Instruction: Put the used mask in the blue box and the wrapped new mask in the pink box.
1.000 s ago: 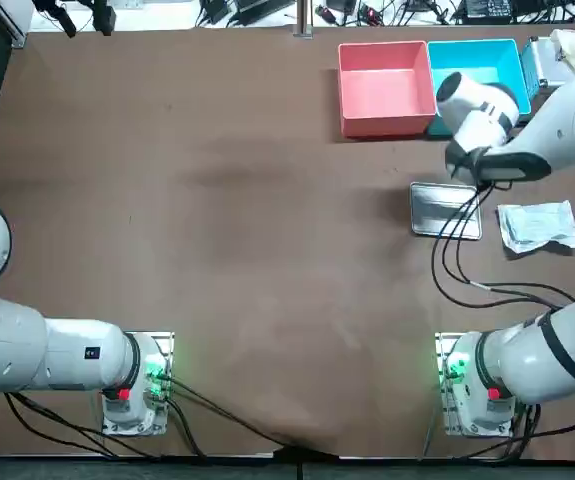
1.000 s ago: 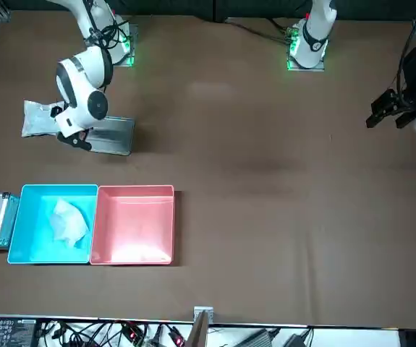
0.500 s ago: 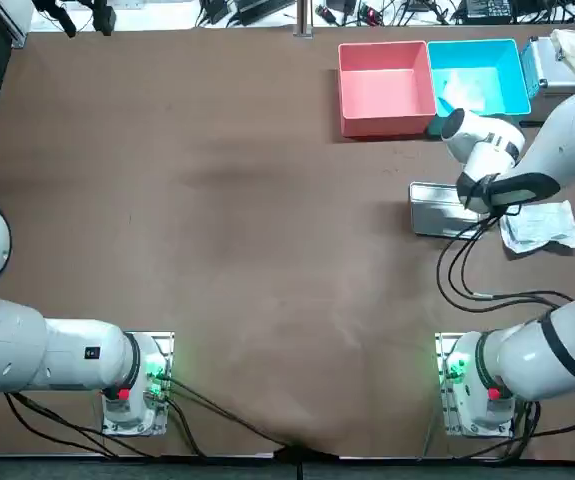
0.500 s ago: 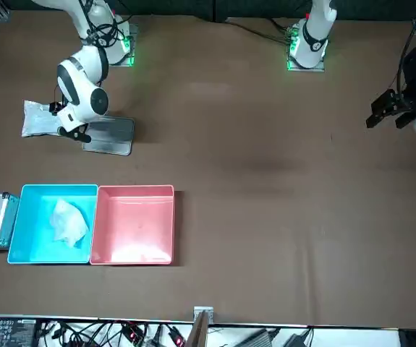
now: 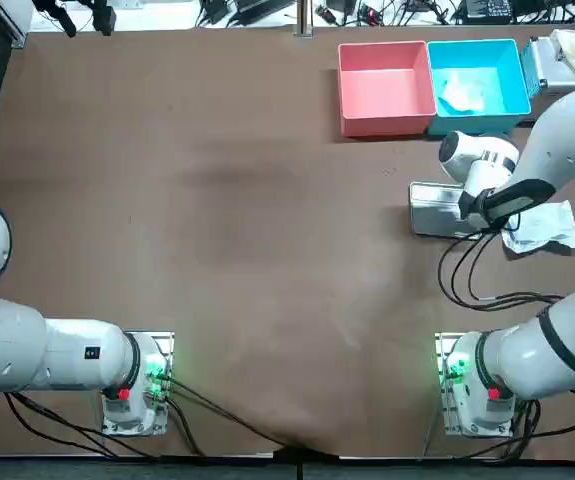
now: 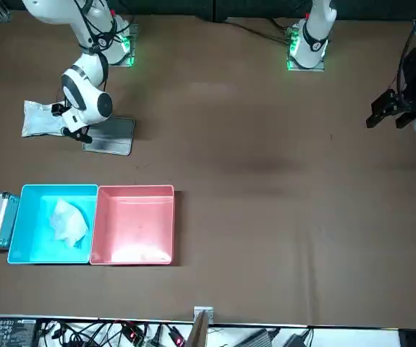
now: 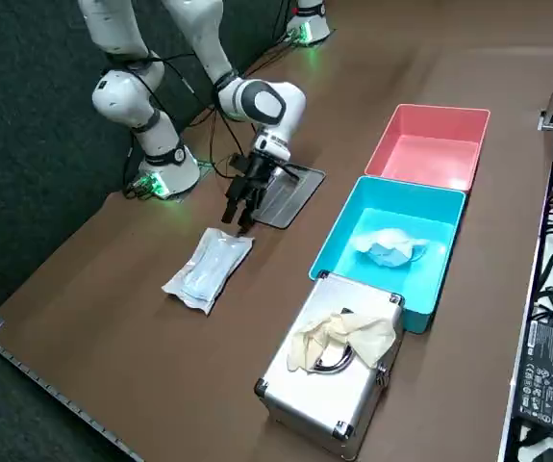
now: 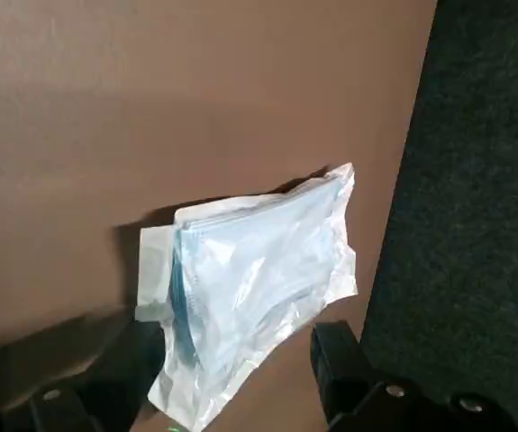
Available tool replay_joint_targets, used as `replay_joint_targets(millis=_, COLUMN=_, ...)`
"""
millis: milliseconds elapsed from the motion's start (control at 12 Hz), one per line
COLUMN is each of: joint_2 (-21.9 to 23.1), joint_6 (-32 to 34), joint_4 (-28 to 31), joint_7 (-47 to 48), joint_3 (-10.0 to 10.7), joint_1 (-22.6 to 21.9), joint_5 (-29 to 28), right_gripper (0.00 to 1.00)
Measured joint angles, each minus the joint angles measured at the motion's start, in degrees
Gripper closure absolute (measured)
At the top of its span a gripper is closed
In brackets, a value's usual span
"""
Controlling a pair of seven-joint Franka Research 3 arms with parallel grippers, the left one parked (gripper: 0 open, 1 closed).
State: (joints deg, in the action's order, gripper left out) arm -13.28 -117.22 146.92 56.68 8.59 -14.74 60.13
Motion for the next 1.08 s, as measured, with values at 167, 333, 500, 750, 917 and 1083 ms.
replay_joint_targets(millis=167, joint_2=-1.21, joint_6=-0.17, joint_4=-0.01, joint_7=0.82, joint_3=0.0, joint_1=0.42, joint_5=0.49, right_gripper=0.0)
replay_joint_targets(millis=333, joint_2=-1.41, joint_6=-0.27, joint_4=-0.01, joint_7=0.95, joint_3=0.0, joint_1=1.27, joint_5=0.8, right_gripper=0.0)
replay_joint_targets(millis=500, joint_2=-1.45, joint_6=-0.54, joint_4=-0.01, joint_7=0.95, joint_3=0.0, joint_1=2.56, joint_5=1.36, right_gripper=0.0)
replay_joint_targets(millis=750, joint_2=-1.97, joint_6=-2.15, joint_4=-0.01, joint_7=0.95, joint_3=0.0, joint_1=3.58, joint_5=1.93, right_gripper=0.0)
replay_joint_targets(millis=917, joint_2=-2.33, joint_6=-3.41, joint_4=-0.01, joint_7=0.95, joint_3=0.0, joint_1=4.49, joint_5=2.32, right_gripper=0.01)
replay_joint_targets(millis=1083, joint_2=-2.67, joint_6=-3.83, joint_4=-0.01, joint_7=0.95, joint_3=0.0, joint_1=5.49, joint_5=3.1, right_gripper=0.01)
